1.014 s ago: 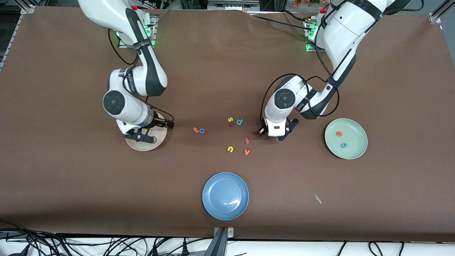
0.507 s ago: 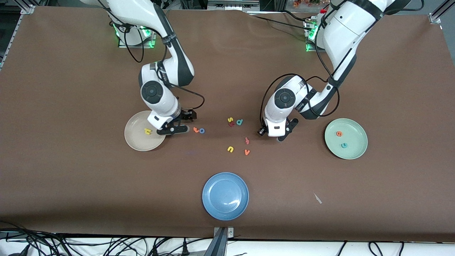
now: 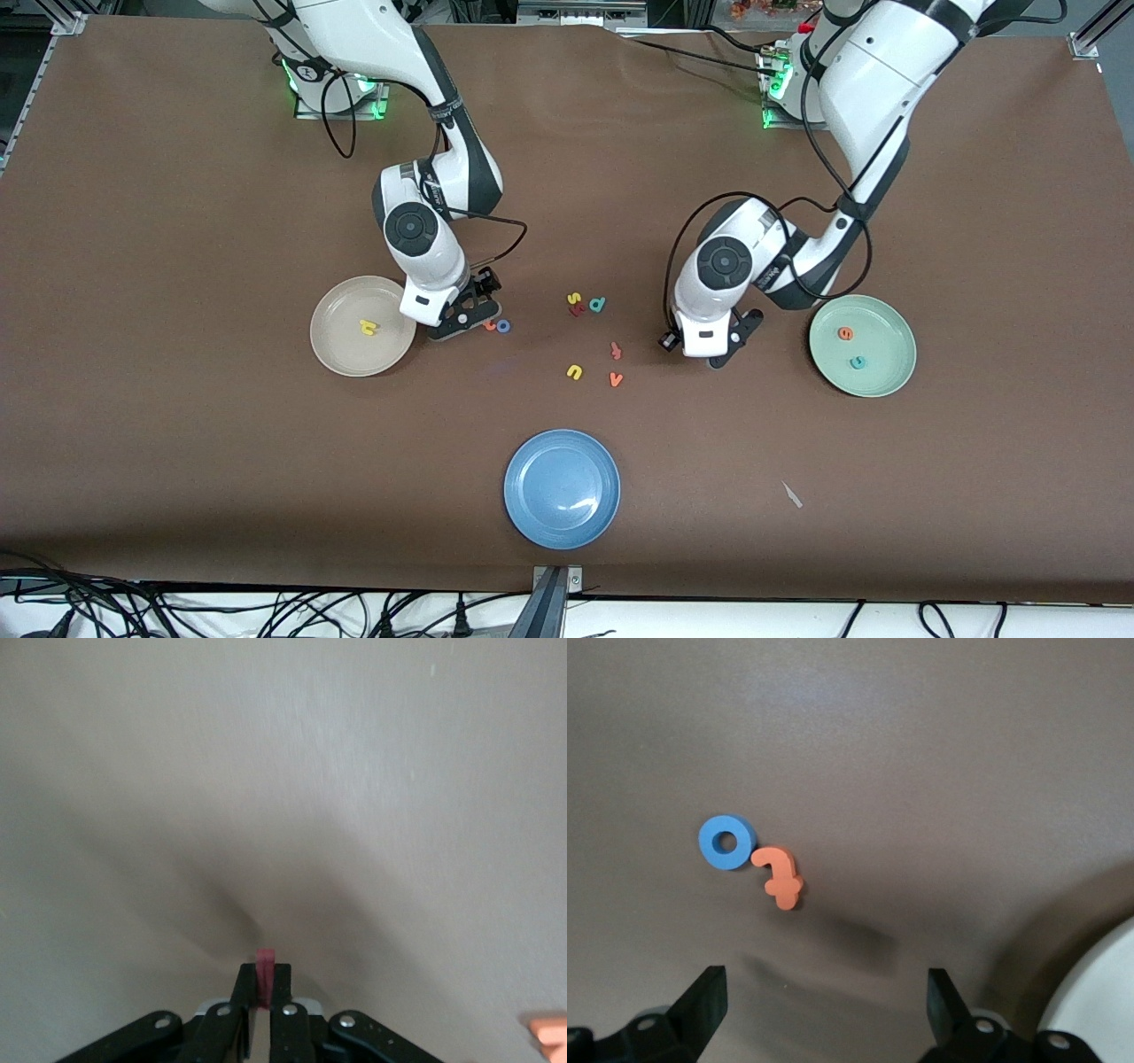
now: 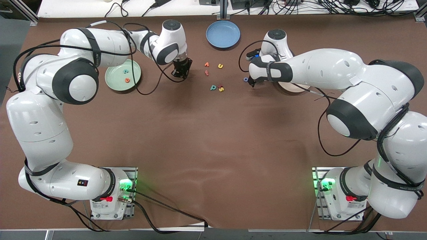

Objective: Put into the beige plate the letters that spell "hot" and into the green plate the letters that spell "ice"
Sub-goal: 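Carry the pink piece onto the green plate and open the left gripper, then raise the left gripper away while the right gripper grasps the orange f, then carry the orange f onto the beige plate and open the right gripper, then move the right gripper to the blue o and grasp it, then carry the blue o toward the beige plate with the right gripper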

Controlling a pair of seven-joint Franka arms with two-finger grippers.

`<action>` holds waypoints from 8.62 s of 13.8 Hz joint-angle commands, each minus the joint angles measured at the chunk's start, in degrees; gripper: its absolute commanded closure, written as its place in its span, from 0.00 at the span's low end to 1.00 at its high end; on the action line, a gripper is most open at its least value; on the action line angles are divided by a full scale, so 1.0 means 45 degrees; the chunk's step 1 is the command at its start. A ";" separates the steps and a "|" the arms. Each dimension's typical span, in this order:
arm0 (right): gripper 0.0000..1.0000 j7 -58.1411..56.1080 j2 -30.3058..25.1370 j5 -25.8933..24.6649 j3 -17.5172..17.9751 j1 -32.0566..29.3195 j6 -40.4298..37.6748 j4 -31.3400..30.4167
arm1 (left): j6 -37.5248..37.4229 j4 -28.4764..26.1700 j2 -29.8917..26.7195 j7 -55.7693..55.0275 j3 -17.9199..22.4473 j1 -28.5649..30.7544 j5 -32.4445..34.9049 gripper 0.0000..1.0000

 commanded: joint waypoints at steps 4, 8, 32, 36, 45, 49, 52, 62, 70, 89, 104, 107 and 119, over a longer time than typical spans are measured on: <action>0.01 -0.0946 0.0477 0.0038 0.0244 0.0040 0.0855 0.0376 | -0.2615 -0.0074 -0.1170 0.5208 -0.0064 0.1904 0.0348 1.00; 0.02 -0.0985 0.0868 0.0136 0.0401 0.0040 0.0955 0.0885 | -0.3381 -0.0094 -0.1542 0.9410 -0.0102 0.4070 0.0348 1.00; 0.65 -0.0947 0.1376 0.0175 0.0441 0.0059 0.0955 0.1569 | -1.2225 0.6718 -0.2225 1.5116 -0.1920 0.5540 -0.1328 0.00; 0.85 -0.0927 0.1376 0.0175 0.0441 0.0079 0.0935 0.1569 | -1.2756 0.6684 -0.4584 1.8198 -0.0268 0.5290 -0.2988 0.00; 0.85 -0.1179 0.0948 0.0039 0.0130 0.0020 -0.1402 0.2270 | -0.8658 0.0594 -0.9097 2.0026 0.4877 0.1150 -0.4458 0.00; 0.86 -0.1980 0.0382 0.0097 -0.0923 0.0020 -0.2947 0.2409 | -0.8654 0.0453 -0.9355 1.9771 0.5620 0.0308 -0.4223 0.00; 0.86 -0.3129 0.0107 0.0136 -0.2055 0.0001 -0.4023 0.2312 | -0.8888 0.0550 -0.9316 1.9752 0.5464 0.0423 -0.4164 0.00; 0.85 -0.4501 -0.1787 0.0893 -0.3407 0.0001 -0.0571 -0.2217 | -0.9221 0.0648 -0.9277 1.9693 0.5268 0.0697 -0.4144 0.00; 0.00 -0.3195 -0.1847 0.2323 -0.3250 0.0059 0.0214 -0.2573 | -0.9241 0.0881 -0.9063 1.9732 0.5366 0.0872 -0.4164 0.00; 0.00 0.8854 0.1627 0.2558 -0.1299 0.0802 -0.0666 0.2719 | -1.0237 0.1645 -0.8691 1.9654 0.5386 0.1441 -0.4184 0.00; 0.21 0.9991 0.2821 0.2714 -0.0848 0.0802 -0.0879 0.3659 | -1.0393 0.1664 -0.8691 1.9732 0.5385 0.1538 -0.4203 0.00; 0.29 1.0011 0.2782 0.2772 -0.0848 0.0860 -0.0998 0.3659 | -1.0393 0.1664 -0.8691 1.9751 0.5405 0.1538 -0.4203 0.00; 0.57 1.0011 0.2743 0.2812 -0.0848 0.0880 -0.1018 0.3659 | -1.0432 0.1664 -0.8691 1.9771 0.5424 0.1596 -0.4203 0.00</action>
